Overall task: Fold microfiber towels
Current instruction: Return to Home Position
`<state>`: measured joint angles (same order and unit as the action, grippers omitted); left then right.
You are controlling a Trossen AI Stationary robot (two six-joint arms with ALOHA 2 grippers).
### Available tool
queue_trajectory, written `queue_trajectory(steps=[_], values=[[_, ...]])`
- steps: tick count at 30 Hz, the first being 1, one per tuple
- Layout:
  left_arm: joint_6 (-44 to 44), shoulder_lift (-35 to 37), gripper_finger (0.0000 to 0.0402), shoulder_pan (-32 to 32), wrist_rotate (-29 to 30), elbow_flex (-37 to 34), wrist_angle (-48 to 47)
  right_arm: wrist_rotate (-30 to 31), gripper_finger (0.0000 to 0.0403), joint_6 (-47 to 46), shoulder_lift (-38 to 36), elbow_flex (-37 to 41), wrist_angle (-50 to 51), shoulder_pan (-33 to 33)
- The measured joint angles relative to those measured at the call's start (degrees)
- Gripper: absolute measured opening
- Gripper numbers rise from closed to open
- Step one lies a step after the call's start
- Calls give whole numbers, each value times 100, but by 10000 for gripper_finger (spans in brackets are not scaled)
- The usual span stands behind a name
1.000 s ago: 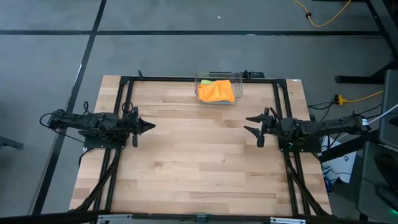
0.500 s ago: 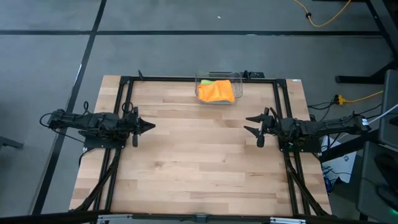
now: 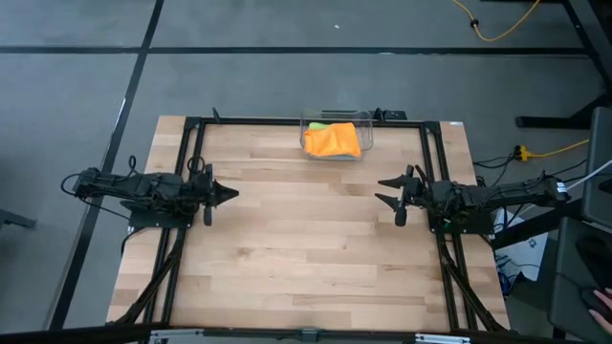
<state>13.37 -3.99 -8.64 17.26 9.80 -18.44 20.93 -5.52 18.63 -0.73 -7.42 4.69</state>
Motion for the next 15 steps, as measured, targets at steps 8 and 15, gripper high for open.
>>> queue_trajectory(steps=[8,15], values=[[0,0,15,0,-1,0,1,2,209,0,0,0,0,0],[0,0,5,0,0,0,0,2,209,0,0,0,0,0]])
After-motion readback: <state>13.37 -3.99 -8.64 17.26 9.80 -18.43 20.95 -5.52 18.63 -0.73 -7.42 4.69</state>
